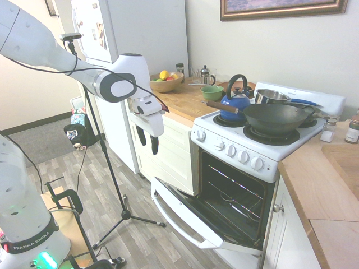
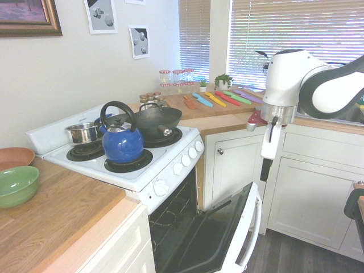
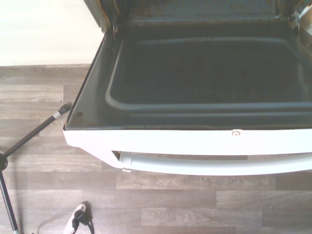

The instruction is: Close the oven

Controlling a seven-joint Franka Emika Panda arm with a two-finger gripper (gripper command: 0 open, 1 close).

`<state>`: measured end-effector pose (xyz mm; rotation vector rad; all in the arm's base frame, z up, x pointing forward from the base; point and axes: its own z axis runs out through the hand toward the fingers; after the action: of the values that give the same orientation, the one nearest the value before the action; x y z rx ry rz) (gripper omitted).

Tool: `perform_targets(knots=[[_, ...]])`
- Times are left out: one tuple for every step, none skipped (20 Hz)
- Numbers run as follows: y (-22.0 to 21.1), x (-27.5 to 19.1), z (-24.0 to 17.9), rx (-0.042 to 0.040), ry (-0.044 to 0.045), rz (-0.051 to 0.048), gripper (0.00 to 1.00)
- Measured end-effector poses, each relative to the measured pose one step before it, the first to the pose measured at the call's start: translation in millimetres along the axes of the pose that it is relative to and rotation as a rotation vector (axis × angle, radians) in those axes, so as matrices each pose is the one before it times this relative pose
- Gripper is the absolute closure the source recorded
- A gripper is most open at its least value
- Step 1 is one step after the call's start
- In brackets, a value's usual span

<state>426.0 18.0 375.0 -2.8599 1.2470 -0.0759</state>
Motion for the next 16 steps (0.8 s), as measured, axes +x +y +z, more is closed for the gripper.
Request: perform_targets(knots=[[-0.04,0.0,0.49,-0.00012,-0.00153,0.00076,0.0],[0.33,-0.4,0.88,-0.0036,-0.00634,0.00077,0.0],[1.42,-1.19,2.79,-0.01688,-0.01321,-0.00118,0.0],[1.15,-0.75,5.07,-0.0208,-0.01627,0.00017,0.0],[0.54,0.25,9.4,-0.02411,-0.01733,0.00202,0.0],[-0.36,1.37,14.91,-0.02939,-0.01972,0.00195,0.0],[-1.39,2.09,19.51,-0.03093,-0.02272,0.00224,0.0],[-3.17,2.82,22.74,-0.02742,-0.01807,-0.00052,0.0],[-3.78,2.8,24.77,-0.02846,-0.01157,-0.00396,0.0],[-4.14,2.06,25.27,-0.02293,-0.01482,-0.00171,0.0],[-4.37,2.2,23.59,-0.01351,-0.01744,0.00372,0.0],[-4.72,4.83,22.03,-0.00852,-0.01147,0.00605,0.0],[-3.58,6.68,19.23,-0.00834,-0.00661,0.00707,0.0],[-3.84,8.08,18.72,-0.00184,-0.00979,0.01057,0.0],[-4.24,8.94,17.26,0.00948,-0.00596,0.00926,0.0],[-4.19,9.7,16.53,0.01267,-0.00125,0.00969,0.0]])
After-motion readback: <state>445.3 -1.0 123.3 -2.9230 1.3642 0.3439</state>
